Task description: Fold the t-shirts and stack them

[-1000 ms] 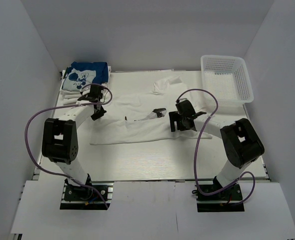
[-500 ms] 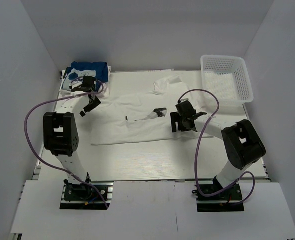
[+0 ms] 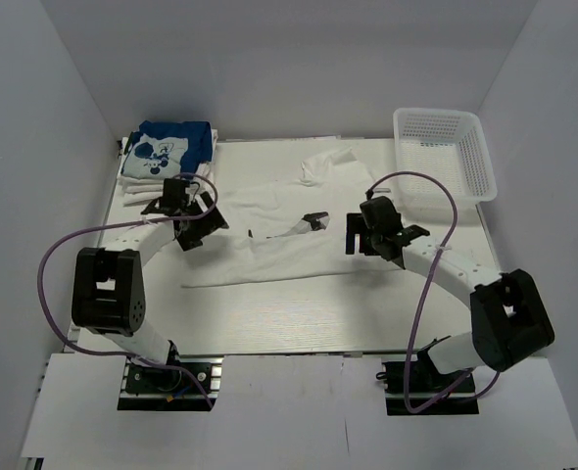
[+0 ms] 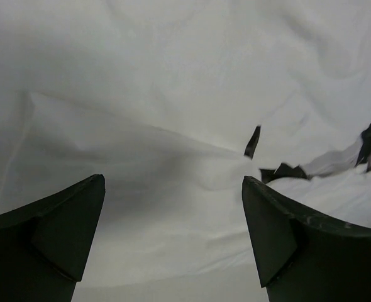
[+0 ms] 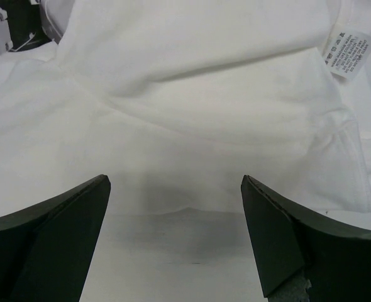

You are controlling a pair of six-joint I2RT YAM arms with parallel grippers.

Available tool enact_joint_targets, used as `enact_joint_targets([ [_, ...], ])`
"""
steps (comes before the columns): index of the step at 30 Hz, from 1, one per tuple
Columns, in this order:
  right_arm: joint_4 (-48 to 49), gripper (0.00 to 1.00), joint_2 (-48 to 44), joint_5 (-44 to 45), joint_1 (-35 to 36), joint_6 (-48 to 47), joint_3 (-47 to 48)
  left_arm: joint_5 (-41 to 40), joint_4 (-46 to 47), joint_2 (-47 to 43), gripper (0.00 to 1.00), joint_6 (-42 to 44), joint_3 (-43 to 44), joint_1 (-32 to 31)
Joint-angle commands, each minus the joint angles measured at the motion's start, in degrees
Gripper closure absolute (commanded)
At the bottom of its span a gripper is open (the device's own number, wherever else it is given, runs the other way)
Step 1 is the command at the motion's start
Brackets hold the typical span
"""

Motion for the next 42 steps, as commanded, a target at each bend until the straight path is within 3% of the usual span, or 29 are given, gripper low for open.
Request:
enact_joint_targets([
  [1,1.1,0.10,0.9,3.1,-1.0,4.2,-1.0,8.6,4.8,-0.6,0.00,1.7,-4.1,-0.4],
  [8,8.2,0.10,9.4,0.1,-4.4,3.9,-0.2,5.3,4.1,4.0,0.00,1.7,-4.8,-0.4],
  [13,3.4,0.10,14.8,0.3,-4.9,7.3,0.1,4.3,2.7,4.8,0.00,2.2,-6.9,-0.4],
  [18,-3.5,0.10,5.4,-0.6,-4.5,14.9,-10.0,3.0,0.4,1.8,0.00,1.3,-12.1,-0.4],
  [22,-9.0,0.10,-5.7,-7.4,-3.4,19.7,-18.6,1.2,-3.2,-1.6,0.00,-1.4,-17.0,-0.4],
  [26,-15.7,0.10,-14.9,-9.6,-1.4,23.5,-21.6,1.2,-8.1,-9.6,0.00,-5.1,-21.6,-0.4],
  [31,-20.7,0.10,-23.9,-6.2,1.1,20.8,-15.9,-5.7,-14.5,-20.5,0.00,-7.6,-22.2,-0.4],
  [34,-19.0,0.10,-25.4,-2.7,1.7,17.7,-10.6,-6.6,-11.3,-24.0,0.00,-7.7,-19.3,-0.4],
  [37,-14.8,0.10,-24.7,0.6,1.6,15.6,-3.7,-7.1,-7.7,-23.4,0.00,-7.7,-12.8,0.5],
  [42,-7.4,0.10,-20.0,8.1,1.2,12.9,7.9,-10.5,-5.3,-14.1,0.00,-7.7,-2.9,0.5],
])
